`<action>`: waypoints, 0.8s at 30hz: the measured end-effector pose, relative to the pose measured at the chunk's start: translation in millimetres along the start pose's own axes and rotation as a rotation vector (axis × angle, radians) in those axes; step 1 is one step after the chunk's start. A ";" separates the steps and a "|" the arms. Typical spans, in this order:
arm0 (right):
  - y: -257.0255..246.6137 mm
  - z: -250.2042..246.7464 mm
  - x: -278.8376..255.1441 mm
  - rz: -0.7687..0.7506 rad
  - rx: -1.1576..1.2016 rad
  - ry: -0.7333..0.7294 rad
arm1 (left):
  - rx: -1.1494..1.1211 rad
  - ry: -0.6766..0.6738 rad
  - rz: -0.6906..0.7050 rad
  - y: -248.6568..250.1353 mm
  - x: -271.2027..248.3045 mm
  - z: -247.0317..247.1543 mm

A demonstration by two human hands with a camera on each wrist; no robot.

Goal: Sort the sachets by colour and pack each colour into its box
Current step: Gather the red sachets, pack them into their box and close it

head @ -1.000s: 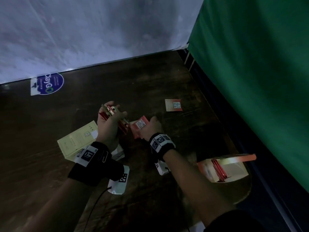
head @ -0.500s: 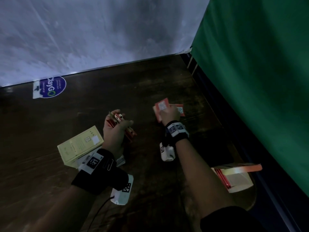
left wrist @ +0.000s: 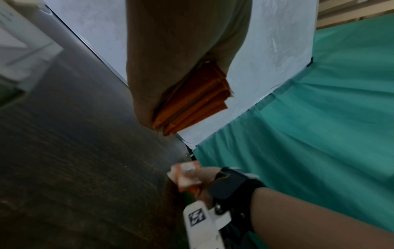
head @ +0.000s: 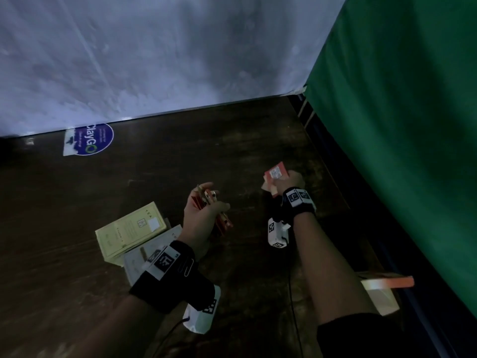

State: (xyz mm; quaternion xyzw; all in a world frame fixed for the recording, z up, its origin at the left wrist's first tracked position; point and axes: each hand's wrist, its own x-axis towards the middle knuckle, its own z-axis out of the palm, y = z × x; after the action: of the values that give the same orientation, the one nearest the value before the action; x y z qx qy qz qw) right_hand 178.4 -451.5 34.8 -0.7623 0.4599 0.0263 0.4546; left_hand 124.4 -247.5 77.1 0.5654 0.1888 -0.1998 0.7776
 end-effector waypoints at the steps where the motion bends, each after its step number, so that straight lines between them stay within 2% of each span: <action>1: -1.4 -2.0 -5.6 0.005 0.079 -0.016 | -0.005 -0.011 -0.016 0.2 -1.1 0.6; 3: -2.9 -6.2 -23.3 0.027 0.314 -0.086 | -0.016 -0.020 -0.024 0.5 -3.9 3.0; 6: -0.7 -16.2 -68.0 0.073 0.726 -0.275 | -0.044 -0.042 -0.010 2.5 -11.3 7.9; 8: 6.0 -22.7 -96.8 0.054 0.796 -0.371 | -0.048 -0.096 0.002 5.3 -18.6 11.4; 13: 24.0 -41.3 -148.5 -0.050 0.776 -0.620 | -0.063 -0.296 0.004 13.3 -39.1 19.1; 15: 27.3 -46.6 -161.3 -0.166 0.634 -0.635 | -0.087 -0.349 -0.061 15.2 -44.1 19.3; 17: 31.2 -49.6 -171.5 -0.384 0.343 -0.586 | -0.092 -0.395 -0.133 15.4 -50.0 17.4; 19: 40.8 -47.7 -174.5 -0.570 -0.084 -0.430 | -0.097 -0.406 -0.161 13.9 -55.3 15.4; 21: 49.7 -48.7 -180.7 -0.652 -0.400 -0.248 | -0.092 -0.400 -0.166 13.0 -62.7 14.6; 22: 52.9 -50.2 -184.6 -0.683 -0.454 -0.225 | -0.089 -0.405 -0.177 12.3 -67.5 14.3; 24: 56.8 -56.2 -192.1 -0.702 -0.415 -0.319 | -0.054 -0.445 -0.207 9.4 -75.6 12.1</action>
State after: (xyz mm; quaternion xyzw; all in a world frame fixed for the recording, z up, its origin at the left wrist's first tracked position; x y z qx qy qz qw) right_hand 5.4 -371.0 117.8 -0.9340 0.0819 0.0796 0.3385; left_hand 66.0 -249.0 127.5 0.4644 0.0752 -0.3928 0.7902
